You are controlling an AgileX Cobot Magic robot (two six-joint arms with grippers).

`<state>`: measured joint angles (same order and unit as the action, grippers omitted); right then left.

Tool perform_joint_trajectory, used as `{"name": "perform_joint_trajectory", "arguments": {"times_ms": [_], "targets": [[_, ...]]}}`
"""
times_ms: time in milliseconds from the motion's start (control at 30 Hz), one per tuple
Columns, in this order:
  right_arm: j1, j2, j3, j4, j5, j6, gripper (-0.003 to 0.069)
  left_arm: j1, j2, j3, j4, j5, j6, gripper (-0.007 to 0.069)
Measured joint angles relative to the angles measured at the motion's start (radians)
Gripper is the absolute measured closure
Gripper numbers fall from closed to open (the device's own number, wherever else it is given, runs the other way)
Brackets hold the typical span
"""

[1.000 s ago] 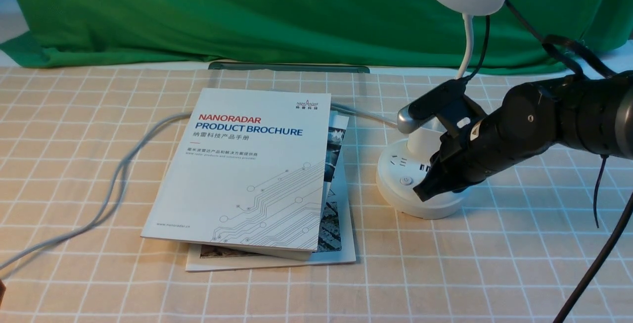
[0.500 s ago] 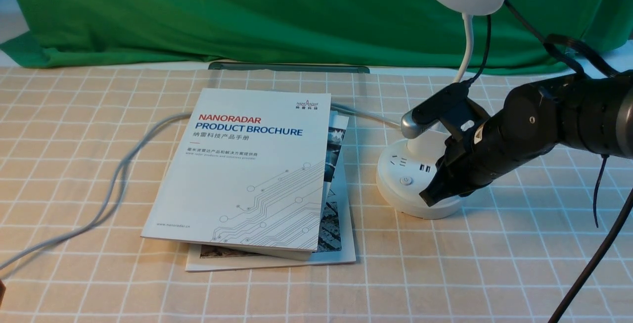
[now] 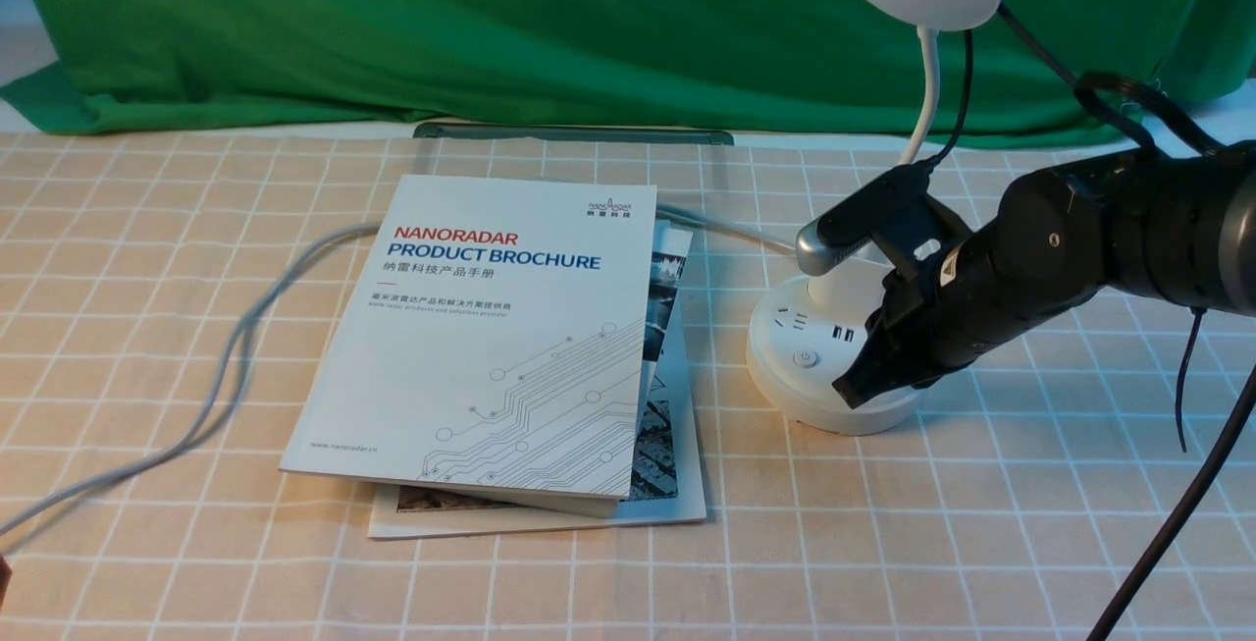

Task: Turn on the table lamp on the light coffee tablecloth with your hand.
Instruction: 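Press the button on the base of the white desk lamp with the right gripper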

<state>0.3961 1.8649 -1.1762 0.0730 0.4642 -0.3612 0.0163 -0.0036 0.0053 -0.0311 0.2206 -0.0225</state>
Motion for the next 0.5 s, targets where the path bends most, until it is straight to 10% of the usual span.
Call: {"name": "perform_joint_trajectory", "arguments": {"times_ms": [500], "targets": [[0.003, -0.002, 0.0, 0.019, 0.003, -0.001, 0.0602, 0.0, 0.0, 0.0, 0.0, 0.0, 0.0, 0.0603]]}}
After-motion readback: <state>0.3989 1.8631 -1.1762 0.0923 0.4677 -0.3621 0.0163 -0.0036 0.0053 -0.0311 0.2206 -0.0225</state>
